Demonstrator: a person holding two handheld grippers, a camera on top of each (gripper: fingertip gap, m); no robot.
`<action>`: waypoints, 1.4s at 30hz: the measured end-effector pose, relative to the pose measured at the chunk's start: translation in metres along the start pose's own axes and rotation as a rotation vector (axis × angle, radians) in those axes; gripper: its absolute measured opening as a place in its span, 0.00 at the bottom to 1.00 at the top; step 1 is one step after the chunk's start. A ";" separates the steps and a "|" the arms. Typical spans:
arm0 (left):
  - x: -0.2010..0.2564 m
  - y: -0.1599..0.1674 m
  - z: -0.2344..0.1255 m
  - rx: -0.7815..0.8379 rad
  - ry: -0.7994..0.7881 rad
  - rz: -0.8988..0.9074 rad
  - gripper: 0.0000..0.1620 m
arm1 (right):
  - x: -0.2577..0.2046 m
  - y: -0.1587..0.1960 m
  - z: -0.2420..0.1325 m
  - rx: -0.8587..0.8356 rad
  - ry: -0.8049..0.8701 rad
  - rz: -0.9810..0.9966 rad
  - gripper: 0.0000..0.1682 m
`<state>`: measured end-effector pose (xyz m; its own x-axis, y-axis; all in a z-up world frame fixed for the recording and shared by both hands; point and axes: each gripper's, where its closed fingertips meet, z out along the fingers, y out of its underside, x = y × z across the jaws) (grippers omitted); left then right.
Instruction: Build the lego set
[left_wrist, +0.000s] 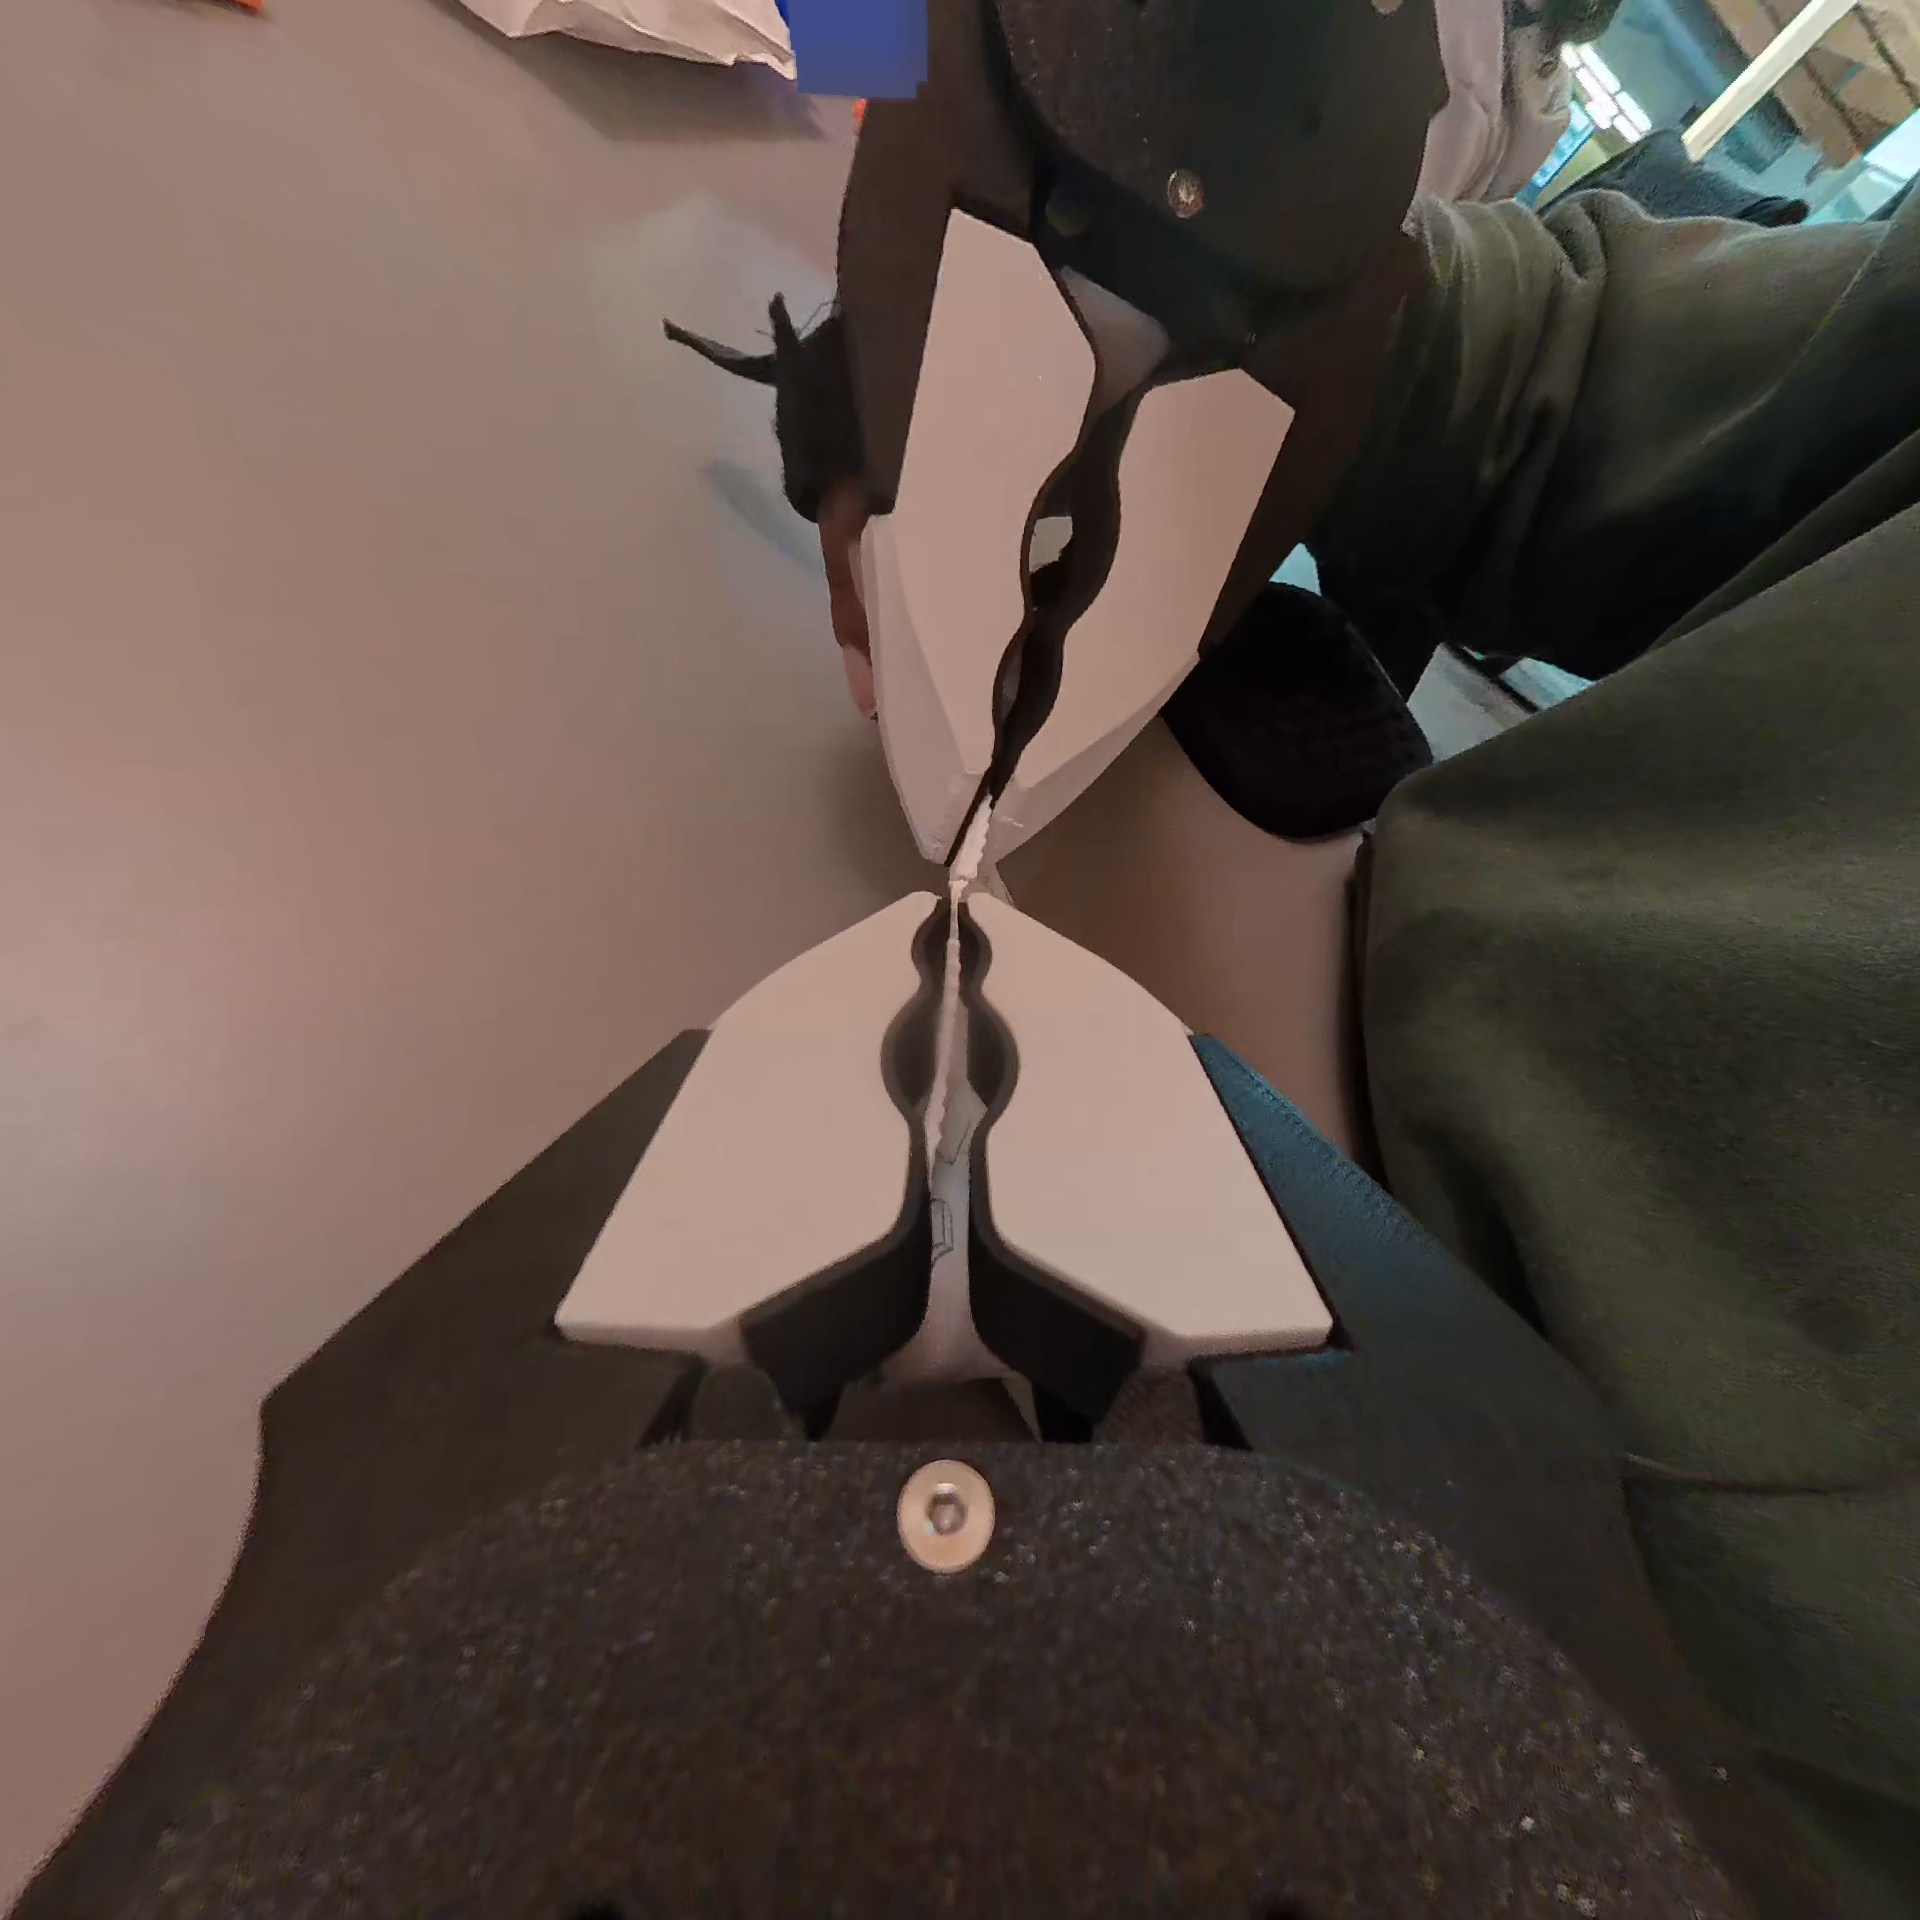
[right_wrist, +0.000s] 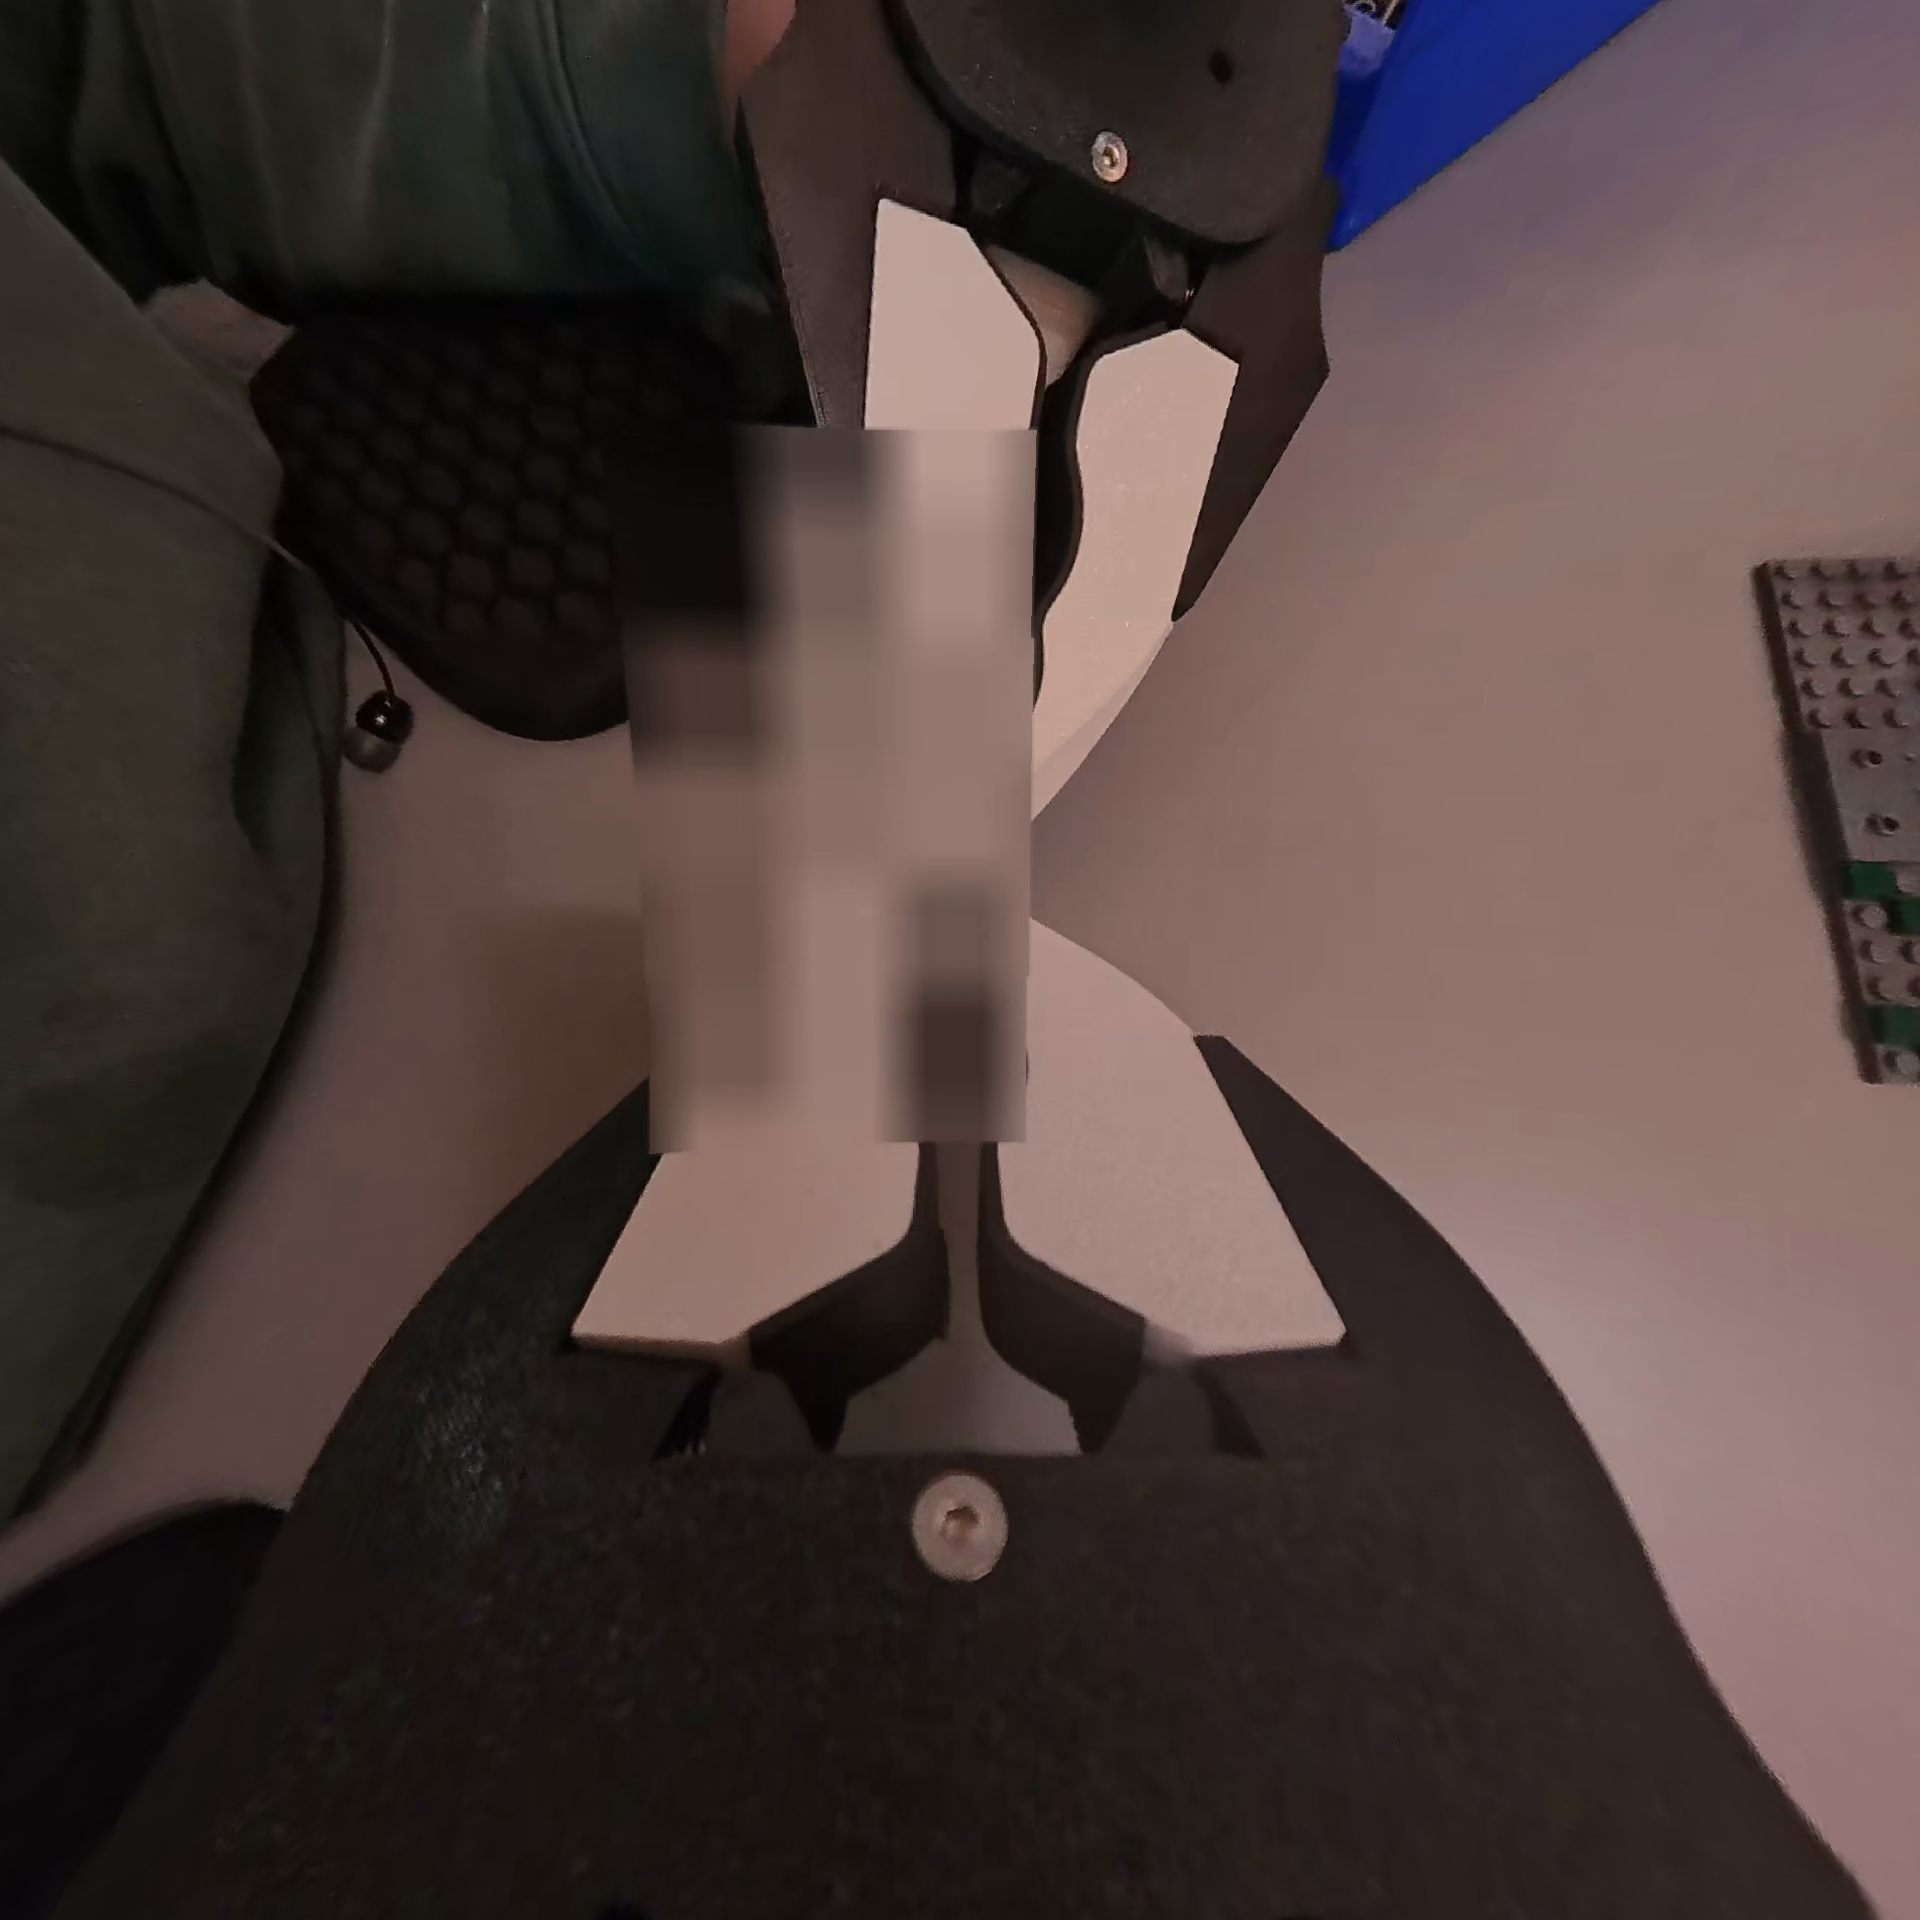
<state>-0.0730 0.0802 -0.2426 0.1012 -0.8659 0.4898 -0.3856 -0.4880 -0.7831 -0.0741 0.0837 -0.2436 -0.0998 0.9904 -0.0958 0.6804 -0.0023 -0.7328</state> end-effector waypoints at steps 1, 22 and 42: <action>0.001 0.000 -0.001 0.002 0.011 0.003 0.00 | -0.001 -0.001 0.000 0.011 -0.015 0.015 0.00; -0.002 -0.020 -0.031 0.162 0.013 0.041 0.12 | 0.003 -0.002 -0.040 0.304 -0.246 0.410 0.00; 0.009 -0.019 0.029 -0.321 0.025 0.298 0.00 | -0.005 0.009 -0.038 -0.030 -0.185 0.332 0.01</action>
<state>-0.0380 0.0788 -0.2347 -0.0784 -0.9587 0.2733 -0.6608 -0.1553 -0.7343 -0.0405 0.0842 -0.2242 0.0018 0.8948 -0.4465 0.7182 -0.3119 -0.6220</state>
